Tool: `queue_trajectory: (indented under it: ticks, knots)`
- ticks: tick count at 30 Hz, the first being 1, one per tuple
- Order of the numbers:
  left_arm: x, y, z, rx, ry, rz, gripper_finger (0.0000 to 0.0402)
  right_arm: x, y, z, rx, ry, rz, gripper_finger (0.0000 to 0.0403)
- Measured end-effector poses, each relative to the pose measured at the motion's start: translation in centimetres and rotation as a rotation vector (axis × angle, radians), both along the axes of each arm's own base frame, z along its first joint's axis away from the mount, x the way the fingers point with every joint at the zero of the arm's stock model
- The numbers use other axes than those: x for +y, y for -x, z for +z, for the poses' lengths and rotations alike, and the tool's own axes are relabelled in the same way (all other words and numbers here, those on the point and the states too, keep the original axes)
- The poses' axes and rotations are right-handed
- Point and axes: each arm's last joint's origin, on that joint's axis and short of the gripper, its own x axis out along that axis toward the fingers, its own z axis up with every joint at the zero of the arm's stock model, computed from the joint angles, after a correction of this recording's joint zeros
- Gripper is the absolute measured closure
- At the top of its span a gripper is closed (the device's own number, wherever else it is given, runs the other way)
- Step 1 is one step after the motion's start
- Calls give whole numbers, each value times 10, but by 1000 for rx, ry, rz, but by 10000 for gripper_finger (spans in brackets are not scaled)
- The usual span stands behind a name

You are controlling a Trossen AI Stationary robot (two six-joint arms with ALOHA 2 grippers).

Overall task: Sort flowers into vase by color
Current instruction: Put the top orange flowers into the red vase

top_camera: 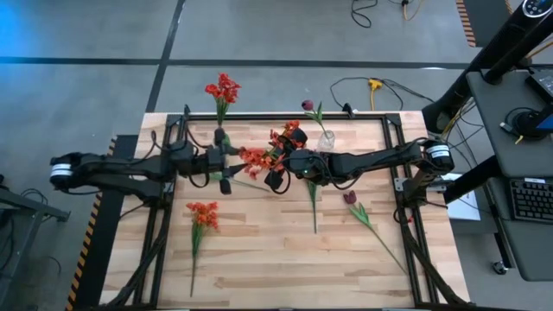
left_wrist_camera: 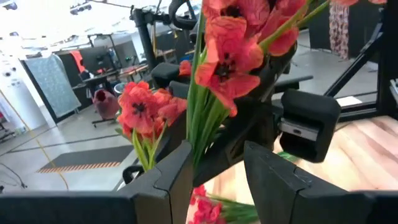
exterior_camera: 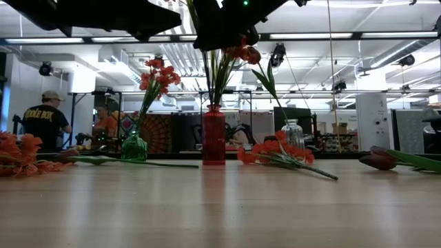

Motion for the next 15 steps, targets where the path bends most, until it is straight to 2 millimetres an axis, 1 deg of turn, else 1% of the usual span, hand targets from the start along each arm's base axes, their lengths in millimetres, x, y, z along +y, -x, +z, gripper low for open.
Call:
queue_trajectory:
  ticks: [3,10,15]
  knots:
    - [1,-5,-2,-6,5,0,256,0,0,0,3,4,2,215]
    - [4,-19,0,-21,20,7,191,0,0,0,8,11,4,215]
    - [5,-30,2,-28,-9,9,171,0,0,0,8,12,5,215]
